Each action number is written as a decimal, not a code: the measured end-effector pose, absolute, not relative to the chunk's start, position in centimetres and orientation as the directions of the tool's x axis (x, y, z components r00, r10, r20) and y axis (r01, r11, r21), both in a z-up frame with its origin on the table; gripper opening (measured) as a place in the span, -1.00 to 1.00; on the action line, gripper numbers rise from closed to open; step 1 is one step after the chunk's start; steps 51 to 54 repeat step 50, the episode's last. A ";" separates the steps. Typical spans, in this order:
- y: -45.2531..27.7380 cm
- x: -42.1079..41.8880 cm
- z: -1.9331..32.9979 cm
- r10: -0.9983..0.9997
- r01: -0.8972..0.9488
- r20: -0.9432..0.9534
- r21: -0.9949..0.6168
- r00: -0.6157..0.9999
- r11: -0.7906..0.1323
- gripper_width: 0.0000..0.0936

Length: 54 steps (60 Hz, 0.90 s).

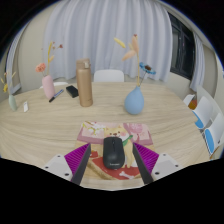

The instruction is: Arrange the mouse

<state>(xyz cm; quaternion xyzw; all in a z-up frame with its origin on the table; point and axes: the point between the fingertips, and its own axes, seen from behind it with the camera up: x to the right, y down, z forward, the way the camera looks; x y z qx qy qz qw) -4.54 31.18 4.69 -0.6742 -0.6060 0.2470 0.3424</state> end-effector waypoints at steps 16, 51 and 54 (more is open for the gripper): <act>22.7 8.2 14.3 0.996 0.623 -0.013 -0.779 0.085 -0.063 0.81; 19.2 26.4 13.8 0.999 0.685 0.022 -0.729 0.027 -0.002 0.83; 19.2 26.4 13.8 0.999 0.685 0.022 -0.729 0.027 -0.002 0.83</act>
